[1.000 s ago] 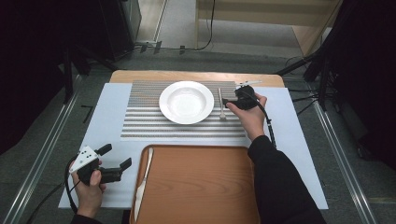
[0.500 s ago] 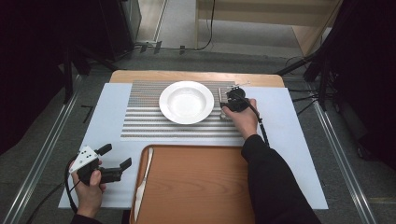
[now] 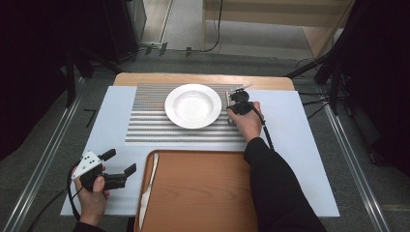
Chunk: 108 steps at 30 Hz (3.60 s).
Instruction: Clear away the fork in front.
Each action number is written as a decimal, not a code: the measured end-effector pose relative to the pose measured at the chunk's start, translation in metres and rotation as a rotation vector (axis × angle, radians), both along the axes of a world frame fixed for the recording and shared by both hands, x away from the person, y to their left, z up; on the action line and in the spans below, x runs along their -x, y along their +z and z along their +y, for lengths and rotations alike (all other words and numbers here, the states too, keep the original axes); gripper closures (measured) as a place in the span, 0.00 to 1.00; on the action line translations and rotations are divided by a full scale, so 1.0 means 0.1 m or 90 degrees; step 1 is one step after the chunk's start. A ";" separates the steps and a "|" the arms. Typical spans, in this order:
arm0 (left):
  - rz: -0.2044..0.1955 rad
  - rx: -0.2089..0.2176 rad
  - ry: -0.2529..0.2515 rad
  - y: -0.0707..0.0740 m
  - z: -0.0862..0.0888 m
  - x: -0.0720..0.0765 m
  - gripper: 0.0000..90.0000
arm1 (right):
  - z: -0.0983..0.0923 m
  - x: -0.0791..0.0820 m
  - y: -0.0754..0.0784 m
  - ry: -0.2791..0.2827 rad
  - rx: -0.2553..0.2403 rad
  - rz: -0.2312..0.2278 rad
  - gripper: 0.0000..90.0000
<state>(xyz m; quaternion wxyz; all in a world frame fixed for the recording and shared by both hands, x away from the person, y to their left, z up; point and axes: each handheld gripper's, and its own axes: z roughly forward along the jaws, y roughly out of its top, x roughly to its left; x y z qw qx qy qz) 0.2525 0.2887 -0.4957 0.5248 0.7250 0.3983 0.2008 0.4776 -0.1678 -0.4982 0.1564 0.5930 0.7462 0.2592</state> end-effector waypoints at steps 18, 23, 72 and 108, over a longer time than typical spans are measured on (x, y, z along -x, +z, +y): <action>0.001 -0.003 0.000 0.00 0.00 0.00 0.00 | 0.07 0.01 -0.01 -0.022 0.022 -0.011 0.93; 0.002 -0.001 0.000 0.00 0.00 0.00 0.00 | 0.04 0.05 -0.03 -0.023 0.008 -0.022 0.93; -0.027 0.025 -0.085 0.51 -0.69 -0.21 0.00 | -0.29 1.08 0.34 0.067 -0.136 -0.225 0.94; -0.002 0.047 -0.187 0.67 -1.64 -0.44 0.00 | -0.18 2.11 0.42 0.168 -0.225 -0.330 0.94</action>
